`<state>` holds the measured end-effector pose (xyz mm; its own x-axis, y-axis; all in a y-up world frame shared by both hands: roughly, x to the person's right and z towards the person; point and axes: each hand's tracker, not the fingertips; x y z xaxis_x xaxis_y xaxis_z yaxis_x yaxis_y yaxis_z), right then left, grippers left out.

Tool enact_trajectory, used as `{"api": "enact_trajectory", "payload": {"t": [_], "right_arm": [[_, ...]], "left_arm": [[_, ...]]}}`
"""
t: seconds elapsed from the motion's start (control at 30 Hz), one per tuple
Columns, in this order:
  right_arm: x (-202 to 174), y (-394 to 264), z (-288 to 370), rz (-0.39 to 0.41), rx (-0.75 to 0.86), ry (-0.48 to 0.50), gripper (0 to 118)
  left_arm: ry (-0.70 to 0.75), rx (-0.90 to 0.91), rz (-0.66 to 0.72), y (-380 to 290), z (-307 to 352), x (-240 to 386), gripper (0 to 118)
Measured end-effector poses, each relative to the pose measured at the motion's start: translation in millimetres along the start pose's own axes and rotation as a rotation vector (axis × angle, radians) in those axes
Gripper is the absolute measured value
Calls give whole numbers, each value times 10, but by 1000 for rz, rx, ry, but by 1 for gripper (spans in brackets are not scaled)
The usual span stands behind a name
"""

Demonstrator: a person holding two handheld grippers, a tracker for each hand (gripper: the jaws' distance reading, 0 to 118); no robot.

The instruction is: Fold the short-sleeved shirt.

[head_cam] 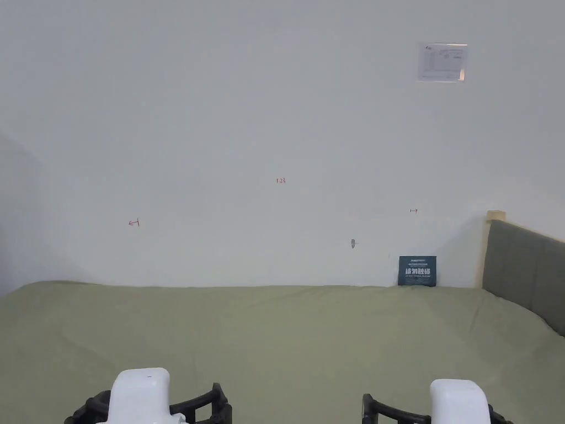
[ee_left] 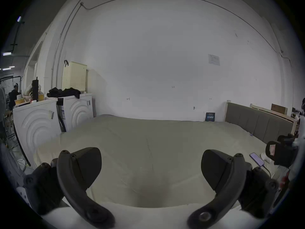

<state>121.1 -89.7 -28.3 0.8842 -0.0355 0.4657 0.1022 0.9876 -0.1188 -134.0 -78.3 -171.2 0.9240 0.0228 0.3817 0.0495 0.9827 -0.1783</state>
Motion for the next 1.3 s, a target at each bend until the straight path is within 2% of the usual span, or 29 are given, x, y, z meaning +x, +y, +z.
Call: {"api": "enact_trajectory", "payload": {"t": [0.1,0.23,0.3,0.43,0.5,0.6,0.7,0.77,0.83,0.9,0.93,0.97,1.0,1.17,1.3], "right_arm": [[-3,19,6,18,36,4,118],[24,58,-31,-5,13,48,118],[-11,61,-37,-1,4,16,118],[-70,51,-37,76,0,-56,118],[-44,43,-29,65,5,-20,118],[-16,50,-3,-8,21,41,118],[-25,68,9,-7,40,54,118],[-18,81,-10,-9,46,104,118],[-2,103,-71,-44,10,148,118],[-36,108,-115,-34,7,98,118],[-54,111,-132,1,9,19,118],[-72,115,-152,16,9,-16,118],[-77,131,-186,28,-11,-28,118],[-15,195,-326,-21,-53,52,118],[-60,244,-379,23,-86,-36,118]], "left_arm": [[-24,15,23,5,25,10,118],[-25,20,18,27,-8,44,118],[-30,25,28,31,-10,28,118],[-47,10,90,26,-28,-13,118],[-36,-11,90,18,-22,-30,118],[-12,-19,52,-1,-60,-46,118],[-7,-30,50,-5,-50,-57,118],[-31,-22,68,-13,-36,-74,118],[-26,-14,70,-10,-41,-64,118],[-5,-16,54,2,-43,-49,118],[0,-15,47,8,-54,-50,118],[1,-17,46,15,-66,-56,118],[0,-17,47,22,-78,-68,118],[3,-28,65,36,-129,-70,118],[14,-43,51,36,-164,-42,118]]}}
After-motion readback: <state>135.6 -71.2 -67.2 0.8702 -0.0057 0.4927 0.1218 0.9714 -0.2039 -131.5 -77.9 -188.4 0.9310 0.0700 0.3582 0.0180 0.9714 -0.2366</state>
